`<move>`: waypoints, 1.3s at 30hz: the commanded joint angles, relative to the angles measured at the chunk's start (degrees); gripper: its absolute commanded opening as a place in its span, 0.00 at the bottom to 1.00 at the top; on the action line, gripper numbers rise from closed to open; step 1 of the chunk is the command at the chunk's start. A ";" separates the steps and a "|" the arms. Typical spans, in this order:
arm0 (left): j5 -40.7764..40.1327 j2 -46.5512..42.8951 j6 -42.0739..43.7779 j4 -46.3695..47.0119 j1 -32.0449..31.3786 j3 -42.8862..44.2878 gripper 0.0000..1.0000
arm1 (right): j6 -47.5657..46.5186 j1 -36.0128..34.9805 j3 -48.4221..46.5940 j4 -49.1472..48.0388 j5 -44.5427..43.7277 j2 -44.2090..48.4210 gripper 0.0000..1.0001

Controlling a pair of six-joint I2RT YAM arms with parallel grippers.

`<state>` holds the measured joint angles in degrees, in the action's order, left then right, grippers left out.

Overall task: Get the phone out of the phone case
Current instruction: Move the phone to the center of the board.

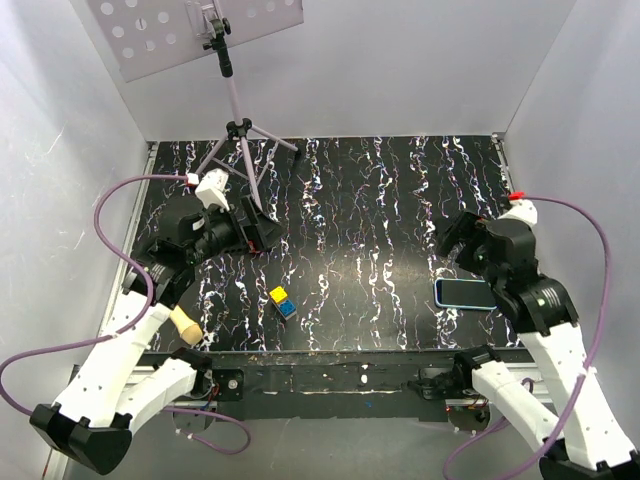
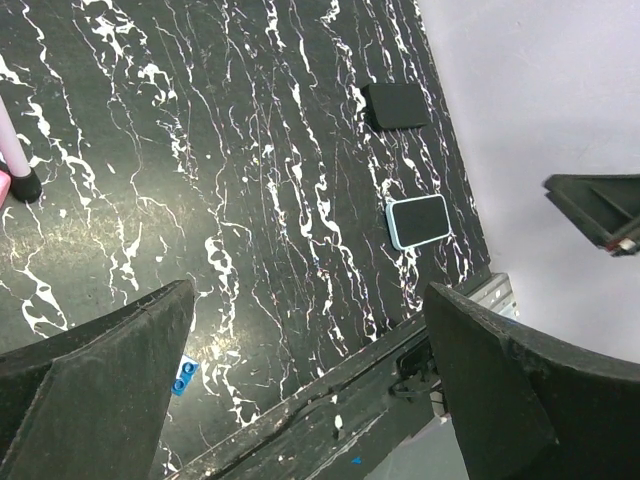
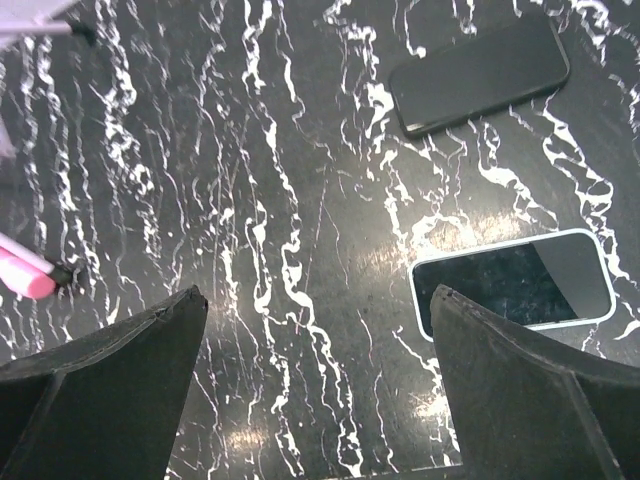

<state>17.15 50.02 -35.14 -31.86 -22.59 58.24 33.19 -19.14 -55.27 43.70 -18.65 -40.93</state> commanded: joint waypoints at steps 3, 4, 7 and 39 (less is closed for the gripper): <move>-3.00 1.39 0.24 0.92 -1.40 2.41 1.00 | -0.76 0.33 -1.33 -1.96 -3.14 1.39 0.99; -3.08 1.31 0.24 0.83 -1.58 2.41 0.99 | -0.76 0.33 -2.21 -1.87 -2.71 0.33 0.98; -3.43 0.96 0.16 0.83 -1.84 1.97 0.99 | -0.58 0.59 -2.48 -2.83 -2.18 -2.48 0.98; -0.71 -4.32 0.07 -0.93 -2.55 -2.52 1.00 | 8.82 44.45 5.61 -14.00 3.54 -38.61 0.95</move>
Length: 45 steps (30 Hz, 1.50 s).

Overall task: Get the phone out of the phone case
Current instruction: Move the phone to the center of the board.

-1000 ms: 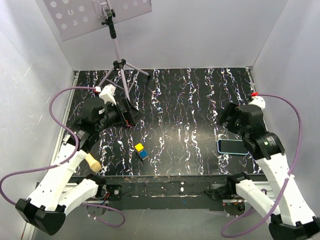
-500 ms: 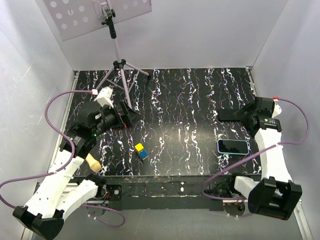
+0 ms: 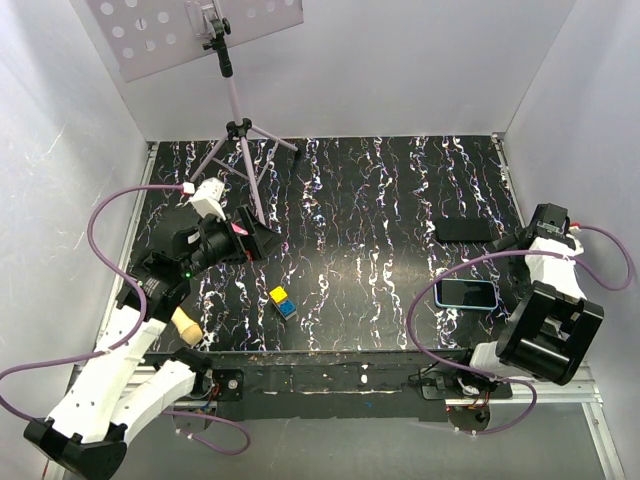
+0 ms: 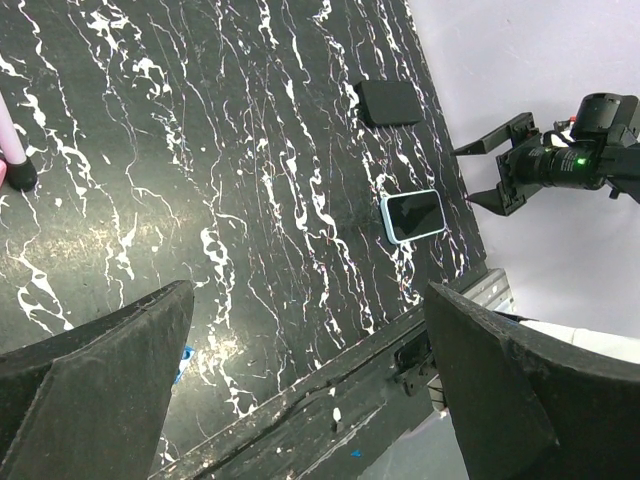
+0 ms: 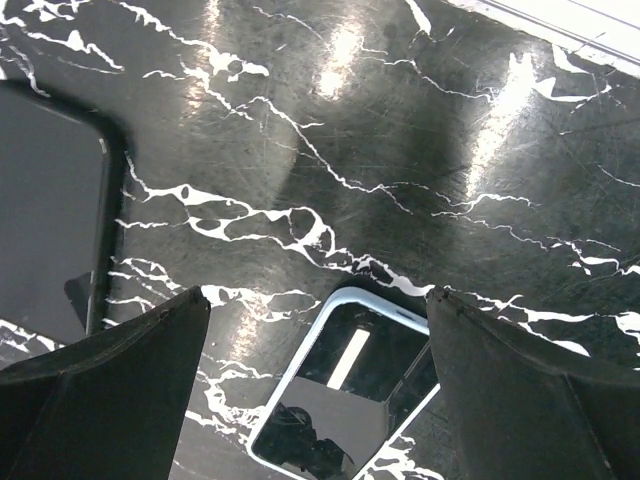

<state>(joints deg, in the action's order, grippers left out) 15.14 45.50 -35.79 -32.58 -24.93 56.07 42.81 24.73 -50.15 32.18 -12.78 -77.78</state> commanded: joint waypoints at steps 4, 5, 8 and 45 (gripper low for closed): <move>1.91 0.65 0.81 -0.12 -0.21 0.00 1.00 | -1.50 0.58 1.46 -3.27 -0.59 -3.87 0.94; 1.91 0.65 0.90 -0.20 -0.21 -0.09 0.99 | -1.41 0.58 2.16 -3.79 0.11 -3.96 0.93; 2.00 0.74 0.90 -0.03 -0.21 0.00 1.00 | -1.41 0.49 4.44 -5.55 2.66 -3.96 0.92; 3.76 2.75 -0.33 1.55 -0.91 -0.44 0.99 | -14.85 -32.02 -3.26 6.83 21.48 -3.32 0.89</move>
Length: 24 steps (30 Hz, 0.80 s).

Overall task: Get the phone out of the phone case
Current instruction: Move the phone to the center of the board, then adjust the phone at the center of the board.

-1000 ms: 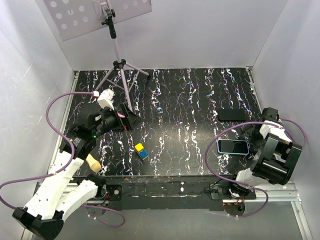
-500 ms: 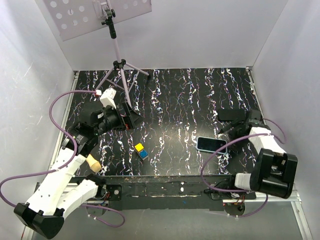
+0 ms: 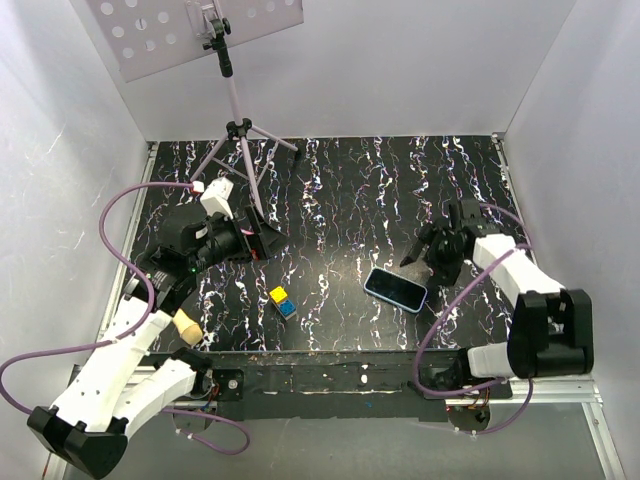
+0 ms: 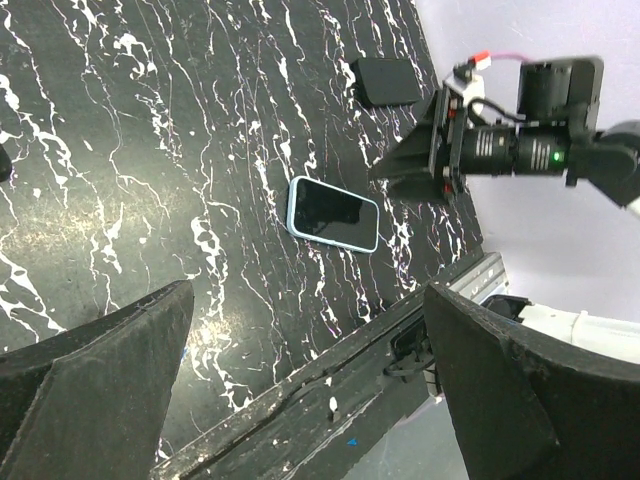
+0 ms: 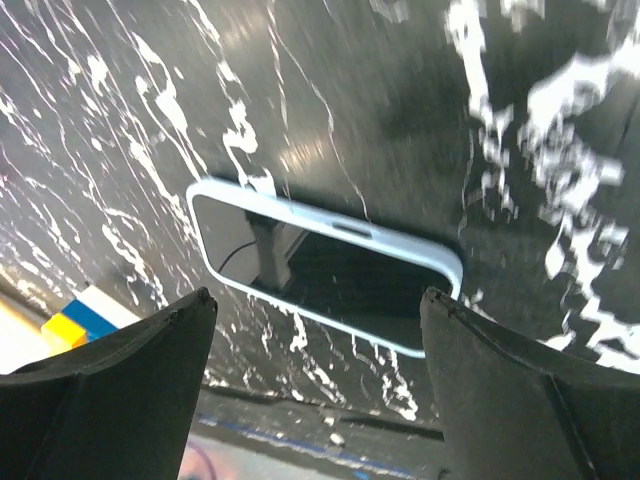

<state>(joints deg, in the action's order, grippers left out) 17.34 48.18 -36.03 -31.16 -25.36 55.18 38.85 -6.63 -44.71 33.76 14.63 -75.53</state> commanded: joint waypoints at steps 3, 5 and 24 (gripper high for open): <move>2.34 1.12 -0.18 0.04 -0.91 1.42 1.00 | -14.23 -0.93 -13.90 5.44 -2.88 -13.56 0.87; 2.43 1.21 -0.27 -0.22 -1.18 2.30 1.00 | -16.08 -1.19 -16.37 6.40 1.34 -18.93 0.86; 1.29 1.91 0.52 -1.98 -1.62 3.09 1.00 | -10.82 -23.15 -6.62 1.75 -1.61 -15.00 0.94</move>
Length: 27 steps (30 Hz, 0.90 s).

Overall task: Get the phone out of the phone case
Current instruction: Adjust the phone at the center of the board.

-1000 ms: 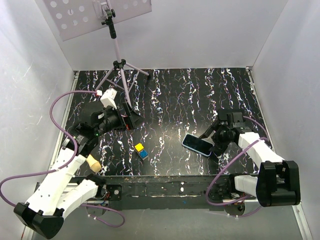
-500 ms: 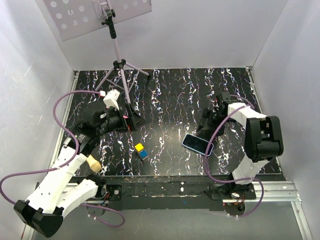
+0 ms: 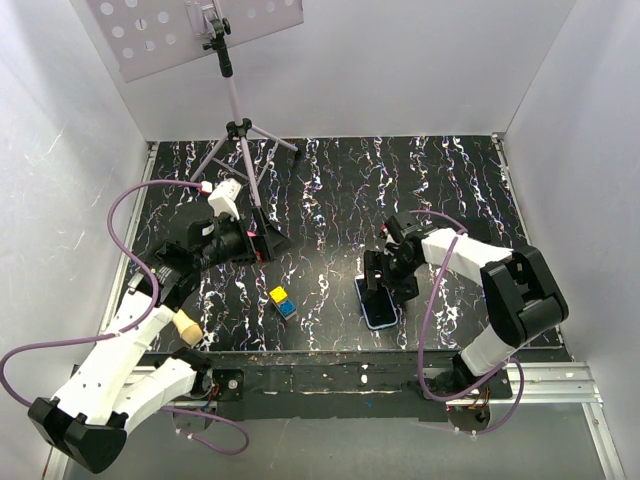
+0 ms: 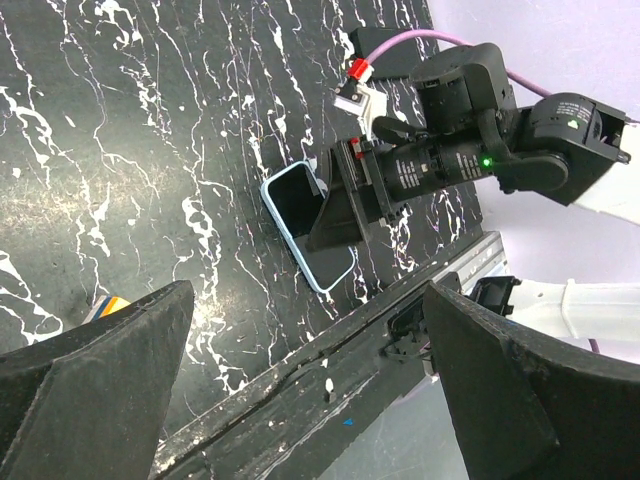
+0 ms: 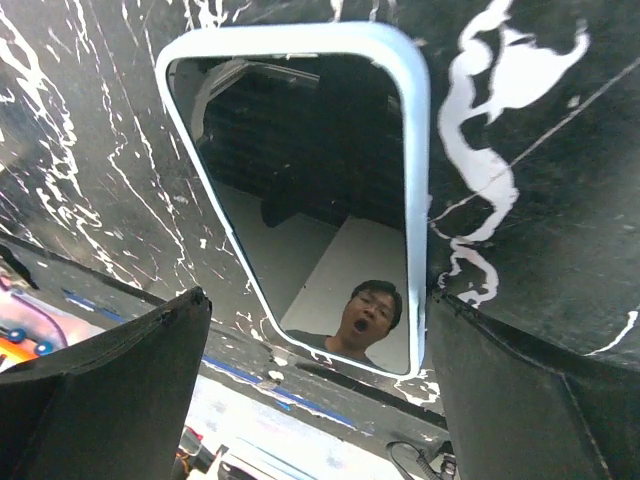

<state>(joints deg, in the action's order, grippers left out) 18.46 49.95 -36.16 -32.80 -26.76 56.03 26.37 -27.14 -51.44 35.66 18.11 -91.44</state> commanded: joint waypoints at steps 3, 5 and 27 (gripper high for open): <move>0.00 -0.03 0.57 -0.34 -0.22 2.07 1.00 | 3.59 -4.41 -1.99 1.25 -8.60 -0.84 0.95; -0.18 -0.03 0.48 -0.43 -0.22 1.98 1.00 | 5.09 -5.73 -3.66 2.30 -11.94 -1.81 0.95; -2.55 -2.49 -3.30 -1.13 -2.85 -1.98 1.00 | 5.80 -13.82 -7.36 3.89 -20.04 -12.44 0.87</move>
<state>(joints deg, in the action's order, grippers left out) 17.54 49.34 -38.61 -33.04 -28.73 54.98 31.92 -40.23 -61.89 42.61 -3.88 -100.16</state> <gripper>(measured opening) 0.993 0.892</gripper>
